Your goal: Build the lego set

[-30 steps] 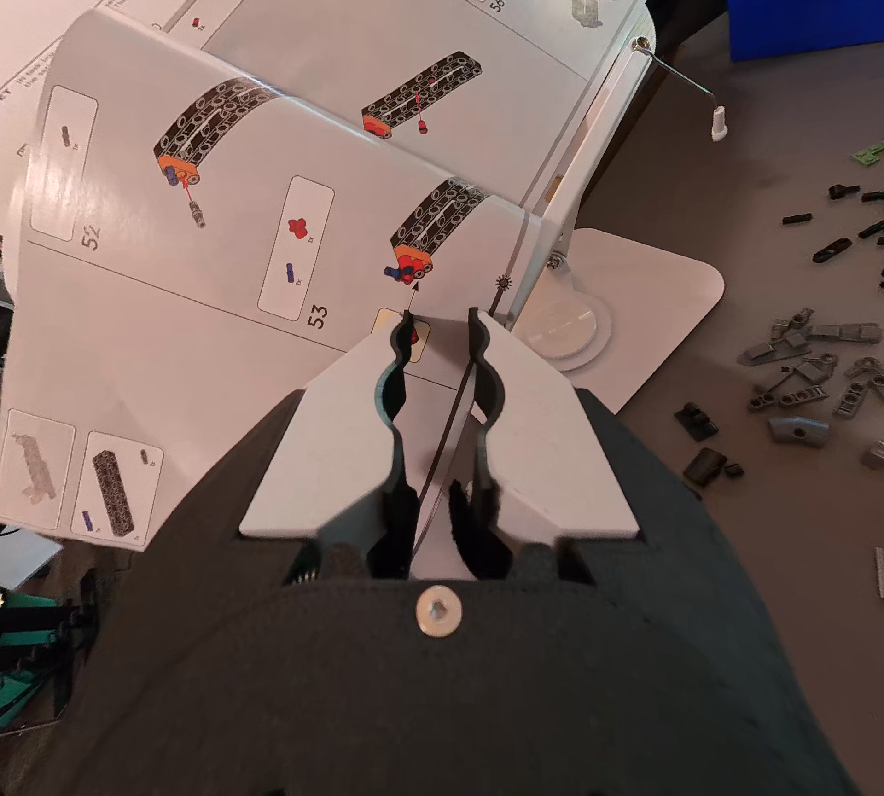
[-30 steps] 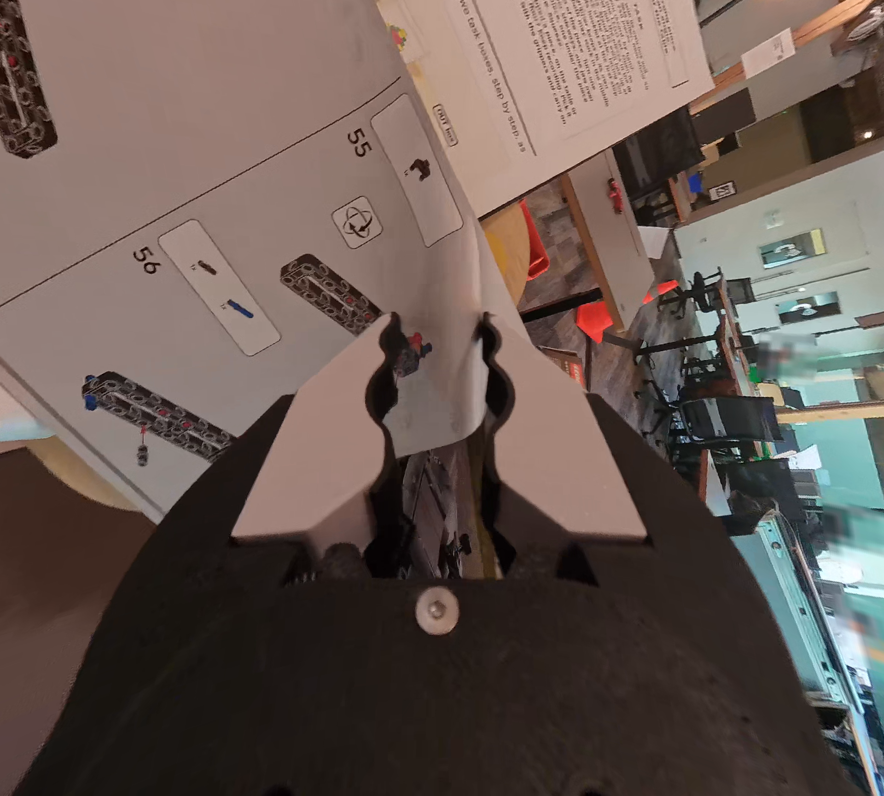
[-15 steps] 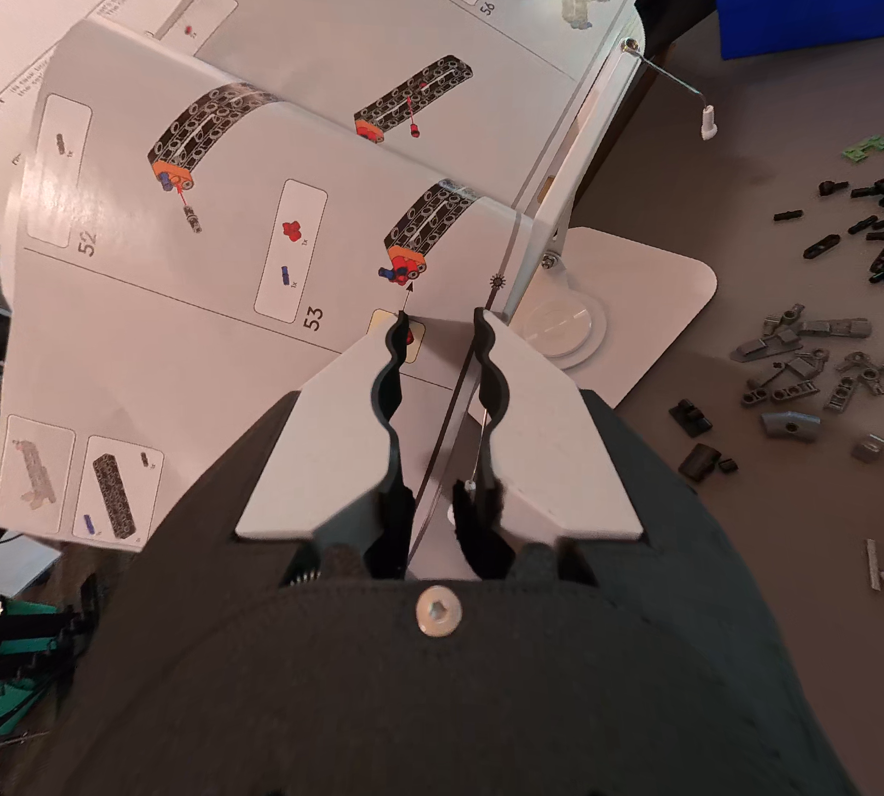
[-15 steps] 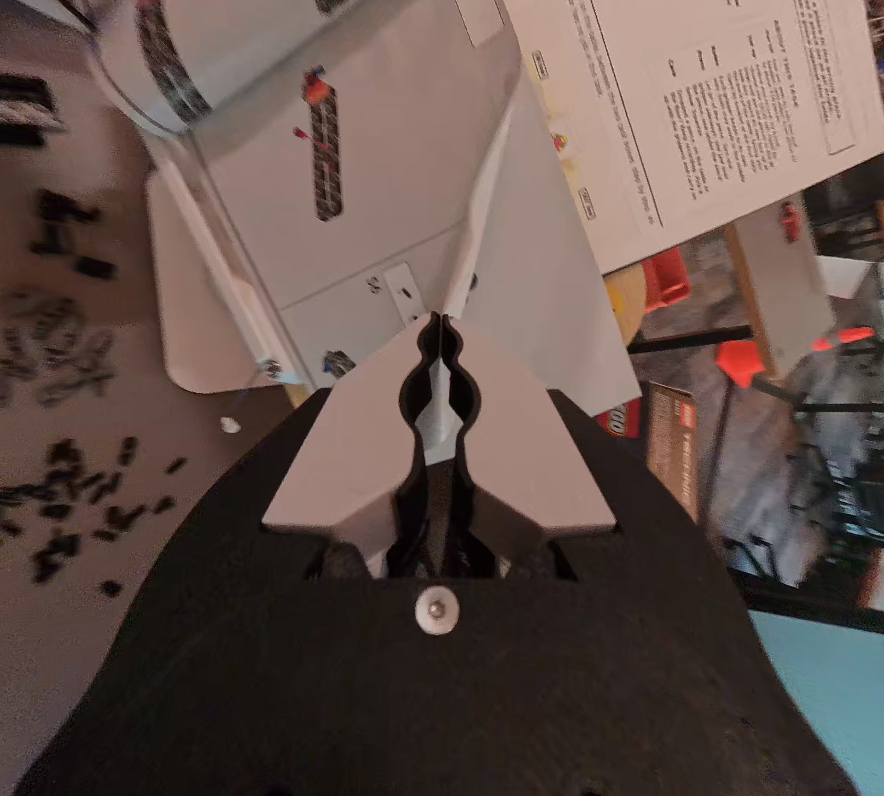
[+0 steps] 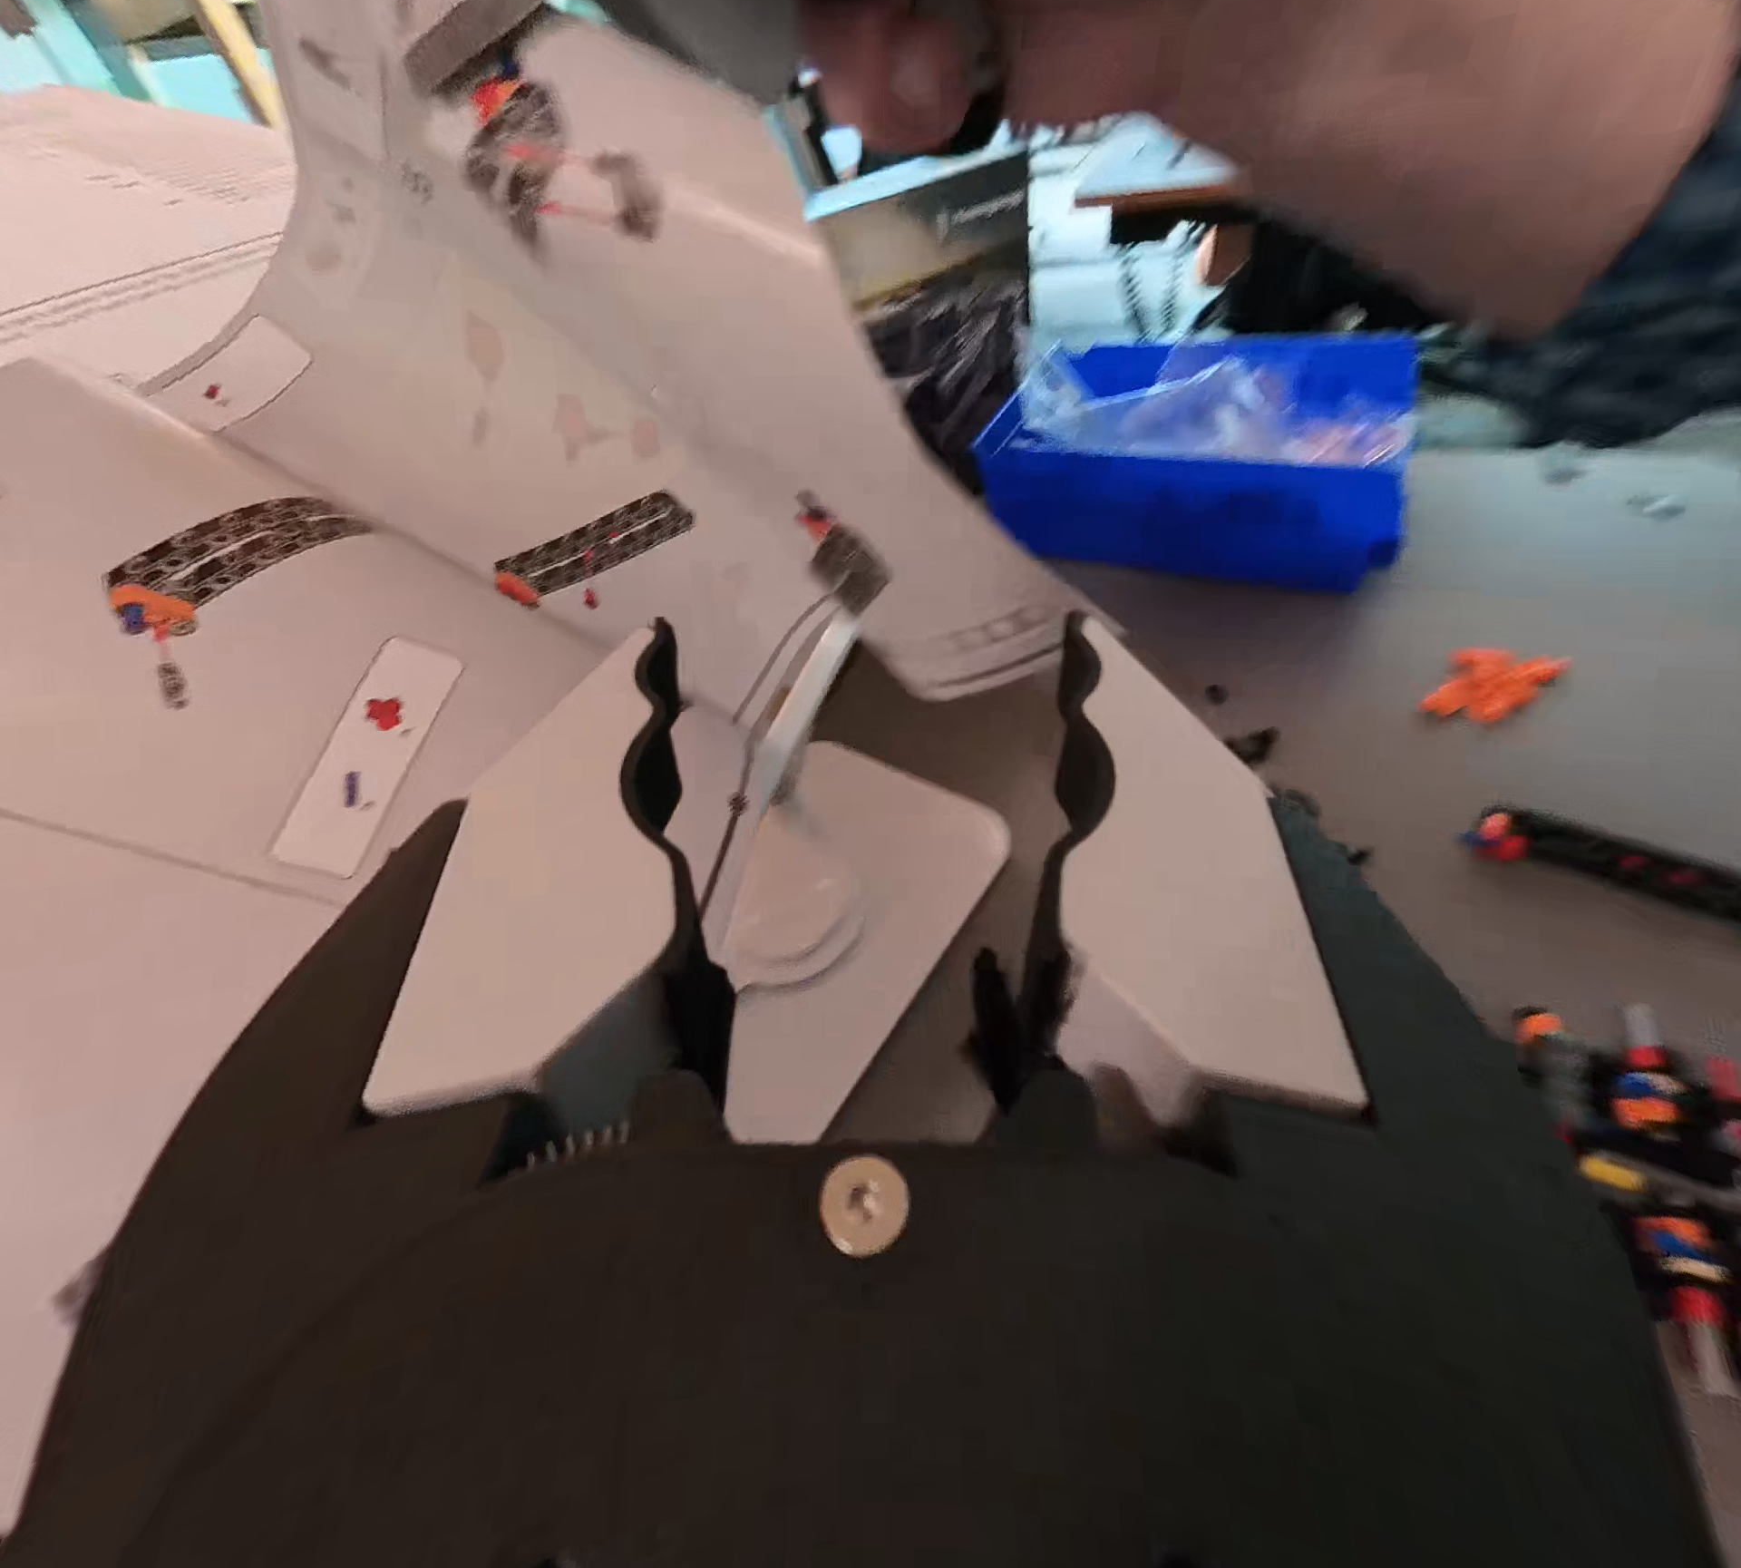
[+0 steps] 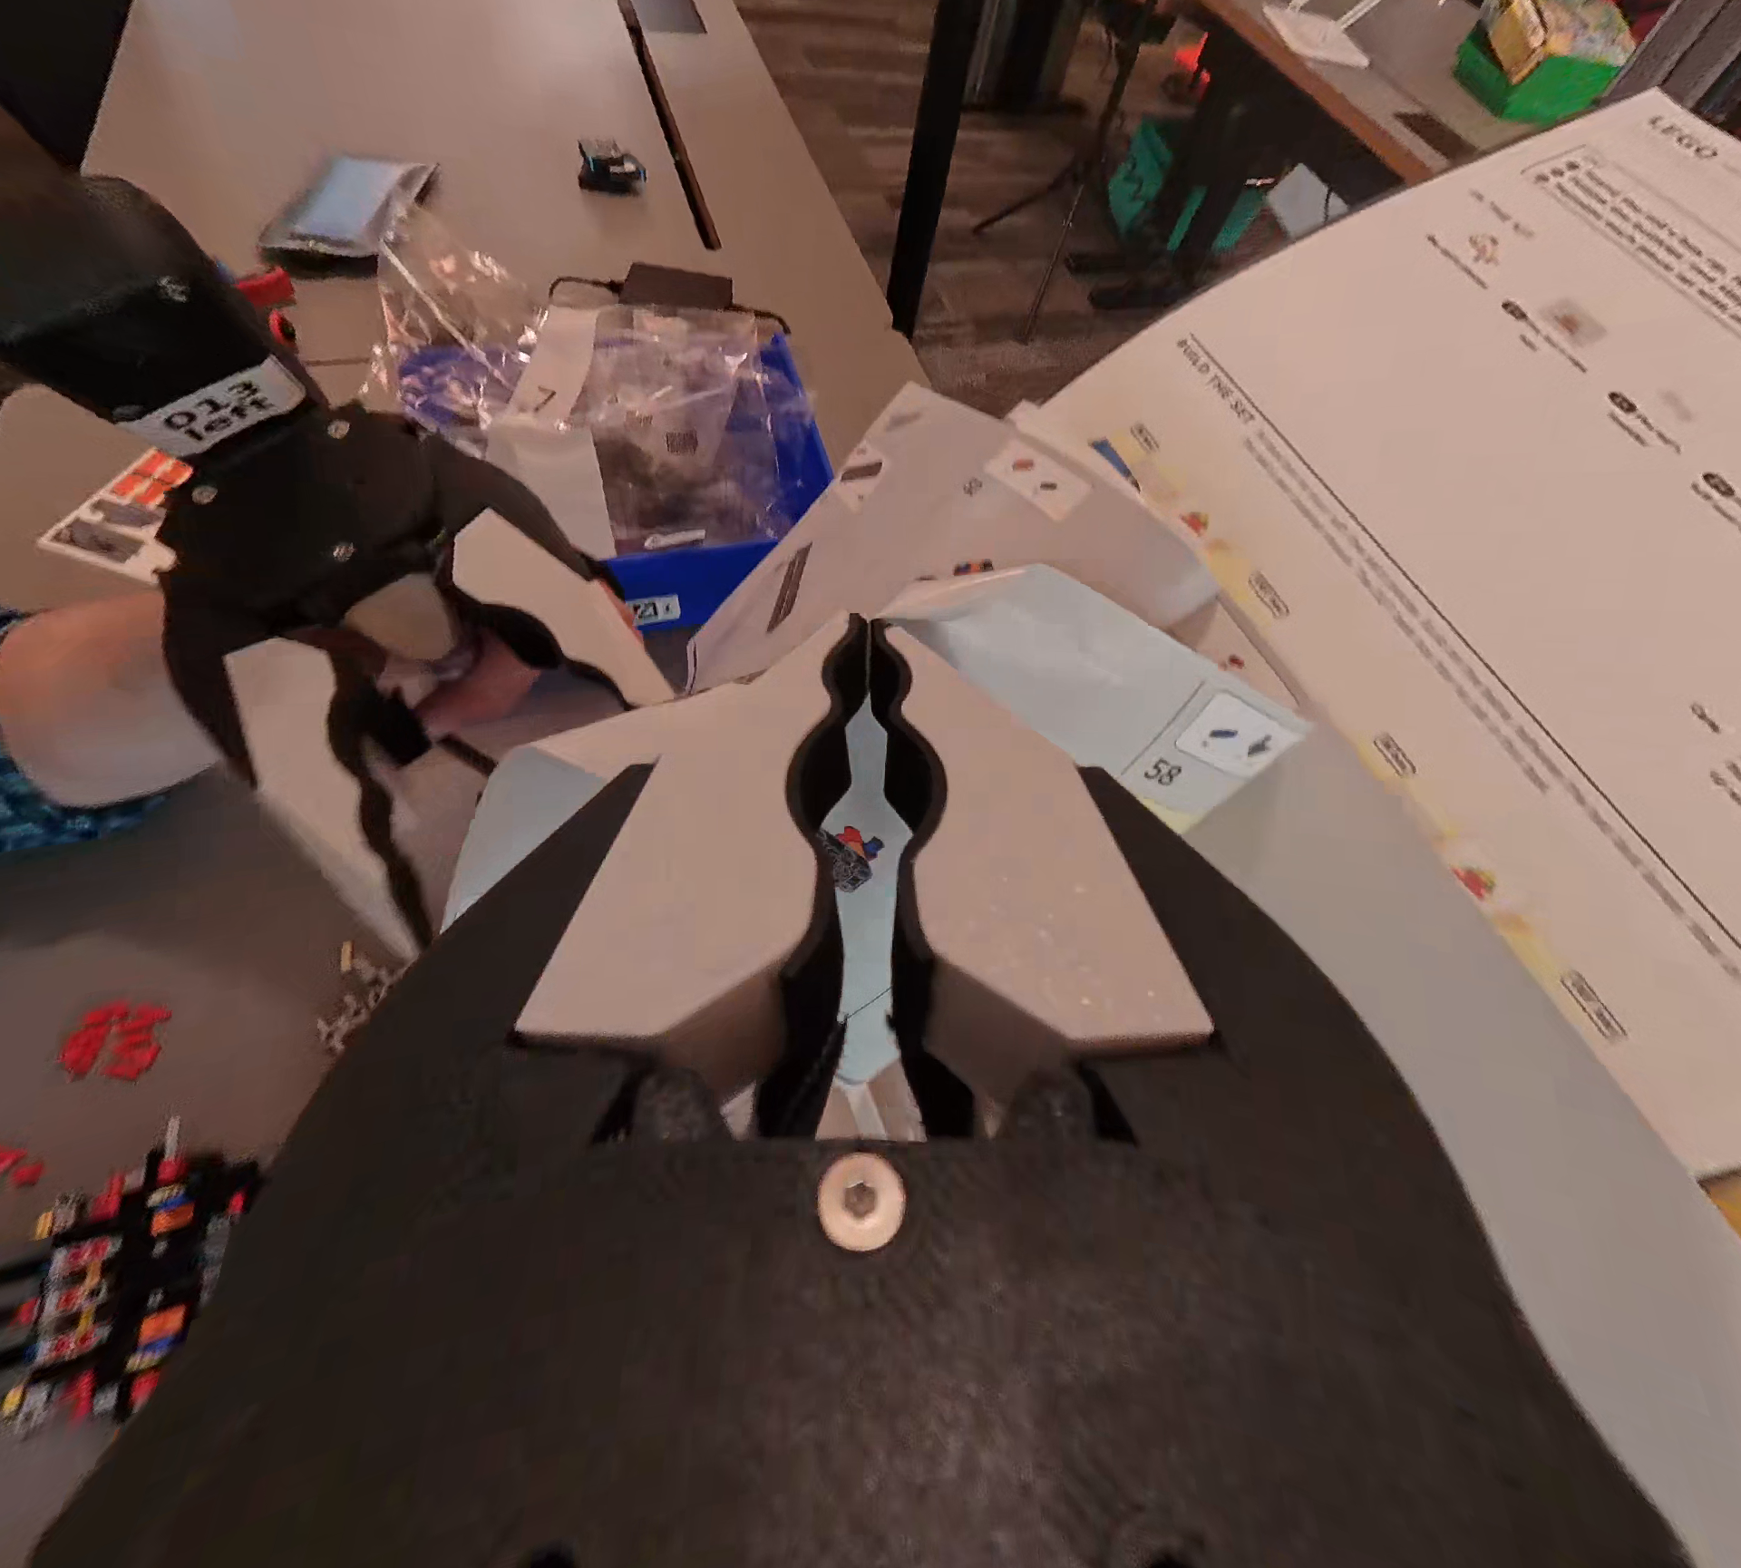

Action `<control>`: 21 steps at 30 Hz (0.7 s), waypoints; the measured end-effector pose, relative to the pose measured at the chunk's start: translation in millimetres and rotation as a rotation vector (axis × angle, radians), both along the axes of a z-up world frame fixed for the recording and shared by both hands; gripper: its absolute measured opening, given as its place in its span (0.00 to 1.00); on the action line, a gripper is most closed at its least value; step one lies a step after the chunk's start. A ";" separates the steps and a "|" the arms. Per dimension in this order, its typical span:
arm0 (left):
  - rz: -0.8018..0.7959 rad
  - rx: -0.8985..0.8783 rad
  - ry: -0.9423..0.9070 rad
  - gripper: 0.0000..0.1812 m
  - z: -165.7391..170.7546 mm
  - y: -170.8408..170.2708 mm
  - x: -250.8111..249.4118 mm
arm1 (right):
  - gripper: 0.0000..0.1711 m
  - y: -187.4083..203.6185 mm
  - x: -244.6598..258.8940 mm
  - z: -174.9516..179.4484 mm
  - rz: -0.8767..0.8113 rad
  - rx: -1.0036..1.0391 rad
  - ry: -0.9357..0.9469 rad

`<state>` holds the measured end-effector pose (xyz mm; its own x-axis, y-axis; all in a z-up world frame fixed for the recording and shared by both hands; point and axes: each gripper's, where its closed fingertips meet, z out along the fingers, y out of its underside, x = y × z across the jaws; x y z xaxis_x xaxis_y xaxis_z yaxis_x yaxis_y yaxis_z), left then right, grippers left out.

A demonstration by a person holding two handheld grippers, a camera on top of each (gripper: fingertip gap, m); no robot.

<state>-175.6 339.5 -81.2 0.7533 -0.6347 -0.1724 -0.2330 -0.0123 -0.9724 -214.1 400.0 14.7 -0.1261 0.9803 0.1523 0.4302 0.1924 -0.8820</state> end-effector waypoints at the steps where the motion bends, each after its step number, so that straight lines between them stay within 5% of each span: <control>1: -0.023 -0.012 -0.040 0.47 4.1 -2.7 1.5 | 0.00 -0.5 -8.6 1.9 -0.009 -0.002 0.023; 9: -0.025 -0.090 -0.219 0.50 5.7 5.2 -9.0 | 0.00 -2.2 -51.3 4.4 -0.016 -0.066 0.085; 17: -0.029 -0.107 -0.437 0.01 5.7 13.9 -41.5 | 0.01 -1.1 -68.2 0.9 0.002 -0.077 0.124; 20: 0.011 -0.083 -0.444 0.00 9.1 13.0 -57.7 | 0.27 0.9 -64.7 10.7 -0.022 -0.040 0.154; 21: 0.019 -0.084 -0.449 0.00 10.1 12.1 -62.2 | 0.28 2.3 -61.1 14.4 -0.032 -0.013 0.162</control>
<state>-237.8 351.6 -71.2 0.7532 -0.6181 0.2252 0.2124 -0.0956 -0.9725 -275.2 402.3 29.1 -0.0692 0.9855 0.1550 0.2882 0.1685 -0.9426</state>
